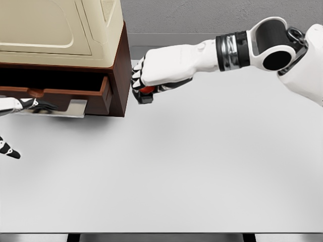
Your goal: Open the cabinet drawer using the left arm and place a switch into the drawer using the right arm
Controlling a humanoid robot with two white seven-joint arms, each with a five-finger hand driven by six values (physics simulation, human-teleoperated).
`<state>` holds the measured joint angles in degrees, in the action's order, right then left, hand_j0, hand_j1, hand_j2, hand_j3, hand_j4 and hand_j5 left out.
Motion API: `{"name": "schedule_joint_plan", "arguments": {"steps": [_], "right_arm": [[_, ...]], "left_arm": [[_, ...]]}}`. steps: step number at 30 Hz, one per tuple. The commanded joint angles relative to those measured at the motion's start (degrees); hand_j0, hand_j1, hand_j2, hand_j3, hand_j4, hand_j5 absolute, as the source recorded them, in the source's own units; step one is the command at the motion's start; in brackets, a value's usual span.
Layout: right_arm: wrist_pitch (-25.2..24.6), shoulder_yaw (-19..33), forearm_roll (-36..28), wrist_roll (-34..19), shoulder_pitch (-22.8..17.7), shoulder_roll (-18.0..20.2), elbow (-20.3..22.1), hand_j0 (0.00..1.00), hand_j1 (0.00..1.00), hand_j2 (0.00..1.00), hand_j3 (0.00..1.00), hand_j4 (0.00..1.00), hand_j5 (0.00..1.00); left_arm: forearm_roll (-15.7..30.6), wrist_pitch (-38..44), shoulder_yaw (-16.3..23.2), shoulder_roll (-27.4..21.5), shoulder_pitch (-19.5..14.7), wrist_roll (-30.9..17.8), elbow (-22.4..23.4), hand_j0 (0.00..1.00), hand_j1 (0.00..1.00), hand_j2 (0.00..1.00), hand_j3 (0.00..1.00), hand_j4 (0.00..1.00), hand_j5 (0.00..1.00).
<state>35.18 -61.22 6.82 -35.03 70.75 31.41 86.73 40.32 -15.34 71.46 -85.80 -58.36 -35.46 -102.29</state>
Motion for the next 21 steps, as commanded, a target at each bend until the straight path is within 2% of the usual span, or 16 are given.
{"name": "schedule_joint_plan", "arguments": {"steps": [1,10,21], "right_arm": [[-0.18,-0.12,-1.99,0.03,0.26,-1.26,-0.16,0.48,0.48,0.48,0.48,0.48,0.48],[-0.2,-0.48,-2.87,0.03,2.29,-3.55,-0.33,0.48,0.48,0.48,0.48,0.48,0.48],[-4.42,-0.56,-2.87,0.03,4.48,-7.77,-2.62,0.48,0.48,0.48,0.48,0.48,0.48]], "left_arm": [[-9.82,-0.83,1.67,-0.86,0.09,0.46,1.13,1.0,1.0,1.0,1.0,1.0,1.0],[-8.42,-3.55,1.67,-1.91,0.44,0.46,1.13,1.0,1.0,1.0,1.0,1.0,1.0],[-3.5,-4.52,-0.97,-2.88,0.44,0.46,1.13,1.0,1.0,1.0,1.0,1.0,1.0]]}}
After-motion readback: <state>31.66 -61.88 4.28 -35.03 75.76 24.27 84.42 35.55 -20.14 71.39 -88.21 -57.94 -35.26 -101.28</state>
